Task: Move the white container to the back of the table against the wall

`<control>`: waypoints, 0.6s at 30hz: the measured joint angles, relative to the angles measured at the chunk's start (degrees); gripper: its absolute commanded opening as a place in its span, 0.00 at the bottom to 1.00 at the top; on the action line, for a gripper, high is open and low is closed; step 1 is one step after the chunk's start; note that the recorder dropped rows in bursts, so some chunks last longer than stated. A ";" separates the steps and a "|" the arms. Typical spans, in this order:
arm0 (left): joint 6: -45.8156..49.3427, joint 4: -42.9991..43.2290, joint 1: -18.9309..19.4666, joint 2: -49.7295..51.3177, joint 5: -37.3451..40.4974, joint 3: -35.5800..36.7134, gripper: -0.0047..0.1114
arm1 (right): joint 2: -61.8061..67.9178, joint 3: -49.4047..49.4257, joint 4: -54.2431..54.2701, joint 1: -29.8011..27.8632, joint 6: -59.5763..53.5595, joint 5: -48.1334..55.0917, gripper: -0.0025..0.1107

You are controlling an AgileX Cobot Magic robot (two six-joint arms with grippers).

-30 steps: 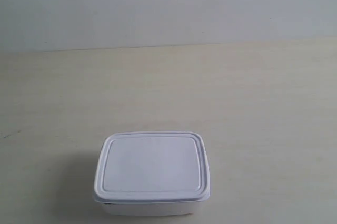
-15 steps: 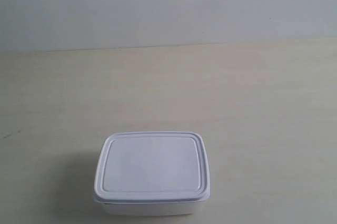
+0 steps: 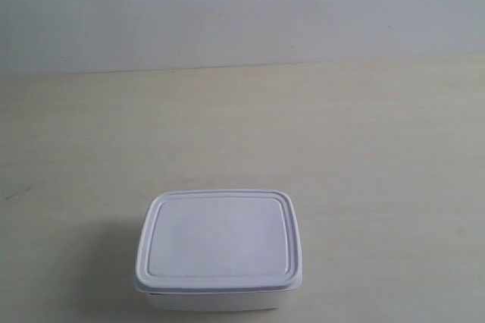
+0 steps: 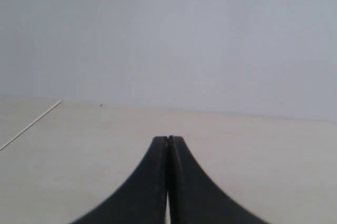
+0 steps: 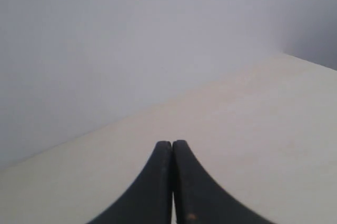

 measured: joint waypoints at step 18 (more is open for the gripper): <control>-30.35 -0.12 0.00 0.00 -27.88 0.00 0.04 | 0.00 0.00 6.31 0.00 9.56 -22.37 0.02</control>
